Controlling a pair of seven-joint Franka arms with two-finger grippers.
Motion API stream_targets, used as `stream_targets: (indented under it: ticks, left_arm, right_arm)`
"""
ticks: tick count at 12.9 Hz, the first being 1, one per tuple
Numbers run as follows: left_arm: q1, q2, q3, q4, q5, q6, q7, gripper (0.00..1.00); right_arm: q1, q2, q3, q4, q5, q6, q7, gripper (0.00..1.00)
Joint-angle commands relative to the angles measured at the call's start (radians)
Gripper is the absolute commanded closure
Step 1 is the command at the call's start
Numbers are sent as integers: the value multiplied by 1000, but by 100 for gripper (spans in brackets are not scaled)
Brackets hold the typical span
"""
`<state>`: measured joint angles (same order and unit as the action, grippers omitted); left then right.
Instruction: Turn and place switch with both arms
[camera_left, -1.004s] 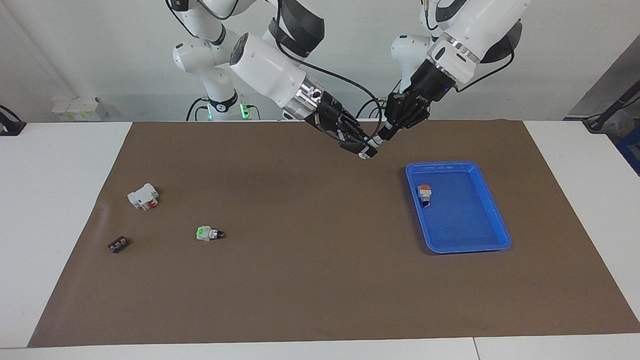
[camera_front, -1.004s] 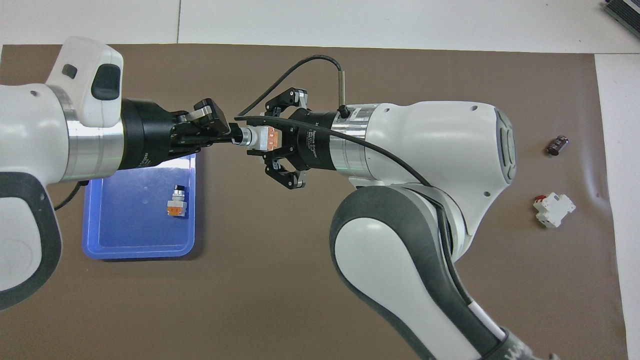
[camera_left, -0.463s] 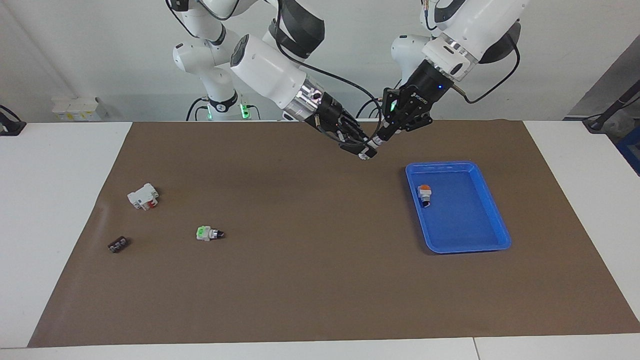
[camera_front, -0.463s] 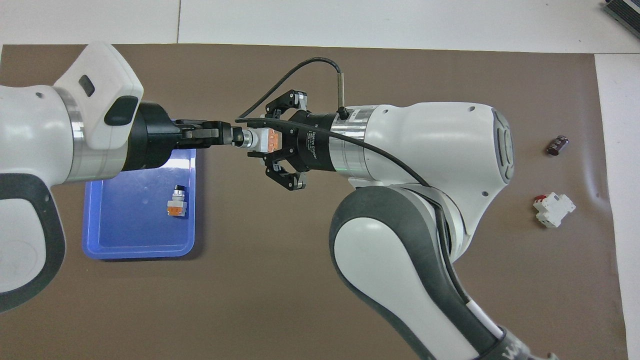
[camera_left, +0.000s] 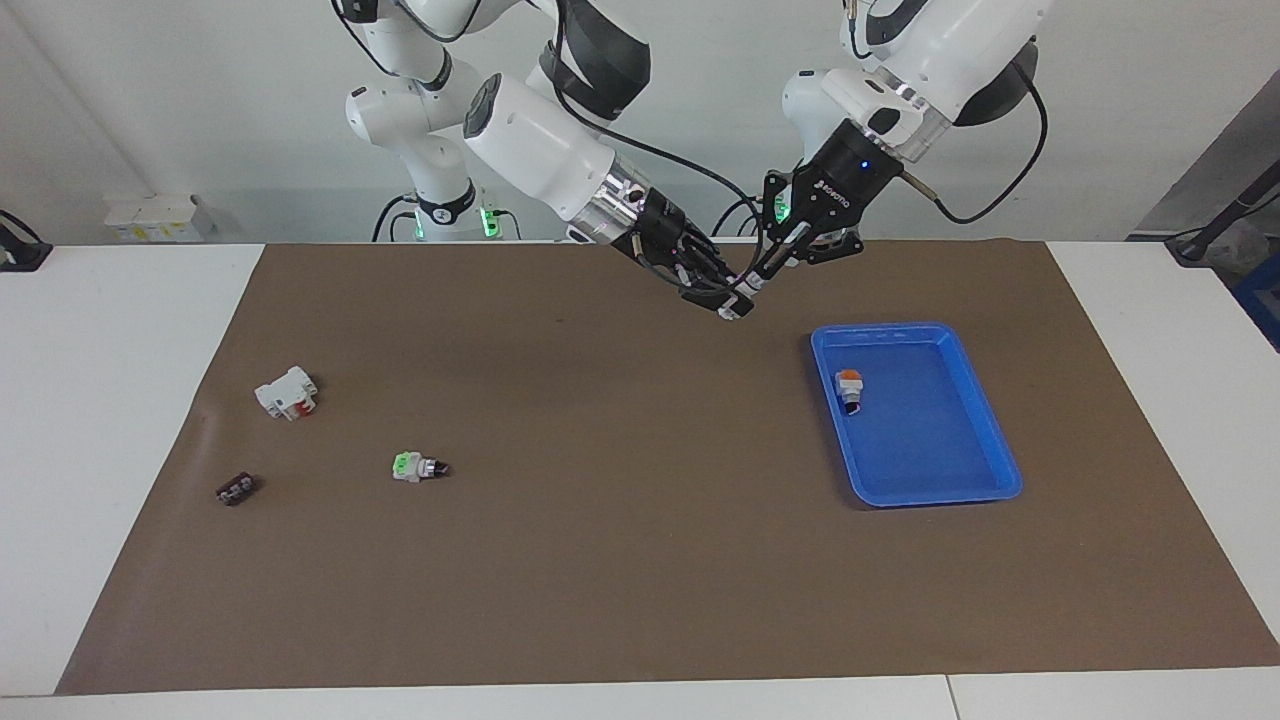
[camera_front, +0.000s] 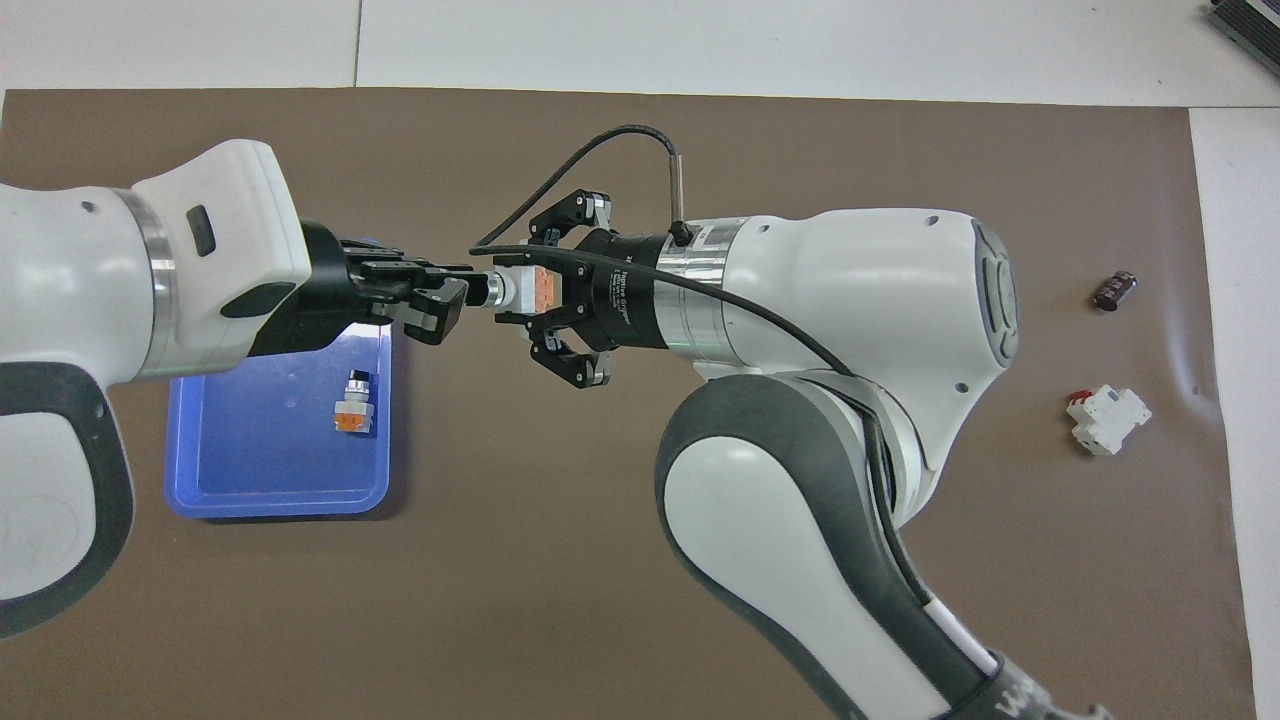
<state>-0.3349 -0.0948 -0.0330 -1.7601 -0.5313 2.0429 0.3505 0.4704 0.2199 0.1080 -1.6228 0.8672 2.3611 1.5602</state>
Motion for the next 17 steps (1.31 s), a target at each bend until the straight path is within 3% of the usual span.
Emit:
stream_targets:
  ticks: [1,12,13,14,17]
  left_arm:
    - [-13,-48,2,-59,16,-72,116,100]
    - [-10,-46,4,-39,63,-93,136,100]
    - [-10,-46,4,-41,79,-96,136,100]
    - [-10,-48,4,-42,80,-101,136,100]
    - [0,-48,7,-41,120,-132,137,100]
  right_arm:
    - [-9,4,-1,21,6,24,11,100]
    - [-21,0,-2,18,7,-15,11,98]
    - [-24,-7,-5,18,4,-31,8,42]
    - [-27,-16,-10,17,0,-36,5,0]
    - [-59,-59,-10,3,-63,-89,-2,0]
